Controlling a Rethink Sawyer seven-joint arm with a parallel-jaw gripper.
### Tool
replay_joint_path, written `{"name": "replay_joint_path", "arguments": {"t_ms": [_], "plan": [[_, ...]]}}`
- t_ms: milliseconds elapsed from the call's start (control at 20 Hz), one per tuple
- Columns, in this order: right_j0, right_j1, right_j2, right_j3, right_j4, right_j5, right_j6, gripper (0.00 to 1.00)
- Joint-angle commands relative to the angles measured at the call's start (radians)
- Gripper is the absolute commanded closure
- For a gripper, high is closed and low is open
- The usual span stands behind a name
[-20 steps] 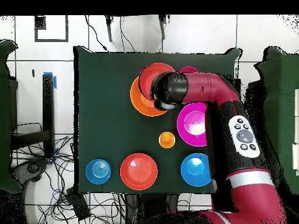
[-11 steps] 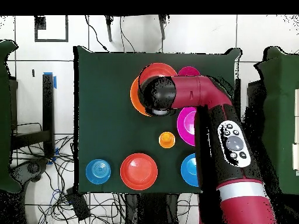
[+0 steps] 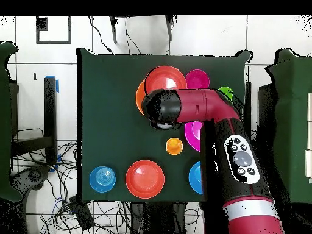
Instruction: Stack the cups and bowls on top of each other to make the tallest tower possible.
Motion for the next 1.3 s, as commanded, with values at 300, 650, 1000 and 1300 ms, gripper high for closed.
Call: {"name": "replay_joint_path", "arguments": {"t_ms": [300, 650, 1000, 1300], "plan": [[0.052, 0.004, -0.085, 0.163, 0.008, -0.131, 0.18, 0.0], [0.059, 0.023, -0.106, 0.184, 0.011, -0.194, 0.17, 0.0], [0.066, 0.042, -0.127, 0.198, 0.01, -0.238, 0.159, 0.0], [0.076, 0.048, -0.143, 0.208, 0.016, -0.257, 0.155, 0.0]]}}
